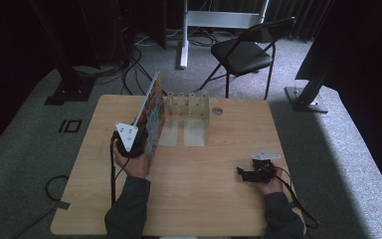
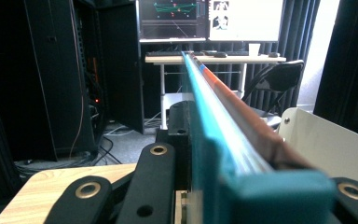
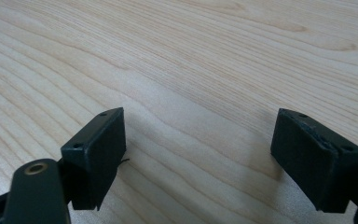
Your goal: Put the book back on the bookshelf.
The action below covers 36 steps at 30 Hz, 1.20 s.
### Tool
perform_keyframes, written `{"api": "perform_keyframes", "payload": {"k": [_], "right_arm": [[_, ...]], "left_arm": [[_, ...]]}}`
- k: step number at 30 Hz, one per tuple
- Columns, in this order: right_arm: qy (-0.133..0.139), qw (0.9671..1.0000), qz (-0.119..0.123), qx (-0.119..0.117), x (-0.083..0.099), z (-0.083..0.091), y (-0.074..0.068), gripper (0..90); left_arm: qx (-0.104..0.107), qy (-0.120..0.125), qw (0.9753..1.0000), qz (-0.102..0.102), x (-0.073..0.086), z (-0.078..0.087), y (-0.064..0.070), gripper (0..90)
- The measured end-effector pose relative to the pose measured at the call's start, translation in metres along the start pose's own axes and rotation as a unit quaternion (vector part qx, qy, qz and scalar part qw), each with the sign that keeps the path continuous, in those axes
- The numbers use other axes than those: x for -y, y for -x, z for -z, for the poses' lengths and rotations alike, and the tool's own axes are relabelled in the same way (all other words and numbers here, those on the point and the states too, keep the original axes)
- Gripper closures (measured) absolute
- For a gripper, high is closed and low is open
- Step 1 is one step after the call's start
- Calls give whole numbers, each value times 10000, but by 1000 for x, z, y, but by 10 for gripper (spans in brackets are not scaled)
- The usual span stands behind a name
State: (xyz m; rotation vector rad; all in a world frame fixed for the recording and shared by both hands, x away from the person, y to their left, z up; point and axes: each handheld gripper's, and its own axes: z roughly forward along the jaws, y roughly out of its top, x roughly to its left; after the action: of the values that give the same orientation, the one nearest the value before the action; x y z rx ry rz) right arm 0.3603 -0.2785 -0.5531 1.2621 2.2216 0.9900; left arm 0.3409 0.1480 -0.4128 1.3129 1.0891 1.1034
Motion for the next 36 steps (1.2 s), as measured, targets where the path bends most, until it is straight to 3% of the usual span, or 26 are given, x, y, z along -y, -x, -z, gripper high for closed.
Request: {"api": "perform_keyframes", "payload": {"k": [22,36], "right_arm": [[-1,10000,2,1,0,0,0,175],[-2,10000,3,2,0,0,0,175]], "left_arm": [[-6,19,10000,-24,1,-2,0,805],[-31,28,9999,106,4,0,-4,804]]}}
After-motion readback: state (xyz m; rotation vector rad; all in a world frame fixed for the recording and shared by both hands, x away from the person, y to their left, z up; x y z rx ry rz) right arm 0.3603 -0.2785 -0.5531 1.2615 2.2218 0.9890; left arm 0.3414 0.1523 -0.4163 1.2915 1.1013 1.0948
